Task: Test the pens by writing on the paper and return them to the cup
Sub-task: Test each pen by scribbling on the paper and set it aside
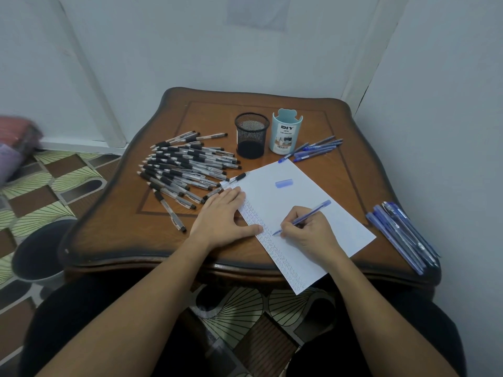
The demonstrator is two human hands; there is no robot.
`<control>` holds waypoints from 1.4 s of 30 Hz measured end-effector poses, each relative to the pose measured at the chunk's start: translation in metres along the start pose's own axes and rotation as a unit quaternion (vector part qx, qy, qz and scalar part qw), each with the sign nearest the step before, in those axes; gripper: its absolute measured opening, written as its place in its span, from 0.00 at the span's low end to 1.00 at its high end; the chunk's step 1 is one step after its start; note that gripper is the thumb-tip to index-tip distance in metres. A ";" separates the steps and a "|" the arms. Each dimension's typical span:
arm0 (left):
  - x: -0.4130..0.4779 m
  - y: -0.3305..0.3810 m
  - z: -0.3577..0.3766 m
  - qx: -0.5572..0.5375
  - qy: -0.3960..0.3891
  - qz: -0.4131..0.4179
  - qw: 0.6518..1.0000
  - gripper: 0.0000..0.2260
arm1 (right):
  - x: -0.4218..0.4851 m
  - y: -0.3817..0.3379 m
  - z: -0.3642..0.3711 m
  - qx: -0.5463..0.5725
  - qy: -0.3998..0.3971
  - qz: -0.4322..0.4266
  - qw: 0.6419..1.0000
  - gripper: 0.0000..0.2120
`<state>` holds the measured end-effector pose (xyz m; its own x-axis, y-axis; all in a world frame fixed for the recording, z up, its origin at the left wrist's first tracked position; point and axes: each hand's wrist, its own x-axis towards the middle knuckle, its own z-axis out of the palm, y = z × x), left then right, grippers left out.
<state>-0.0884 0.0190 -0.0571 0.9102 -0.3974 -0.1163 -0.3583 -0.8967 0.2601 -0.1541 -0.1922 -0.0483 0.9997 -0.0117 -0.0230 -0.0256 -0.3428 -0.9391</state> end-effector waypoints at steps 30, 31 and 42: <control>0.001 -0.002 0.001 -0.001 -0.002 -0.001 1.000 0.47 | -0.002 -0.003 0.000 -0.017 0.009 0.002 1.000 0.12; 0.001 -0.001 0.001 -0.001 -0.001 0.001 1.000 0.47 | -0.002 -0.003 -0.001 -0.014 0.008 0.003 1.000 0.12; 0.000 -0.001 0.000 -0.004 0.000 0.000 1.000 0.49 | 0.012 -0.006 -0.005 0.205 0.059 0.043 0.976 0.06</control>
<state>-0.0878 0.0196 -0.0570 0.9100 -0.3980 -0.1162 -0.3573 -0.8949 0.2673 -0.1416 -0.1953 -0.0412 0.9860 -0.1394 -0.0917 -0.0826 0.0696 -0.9942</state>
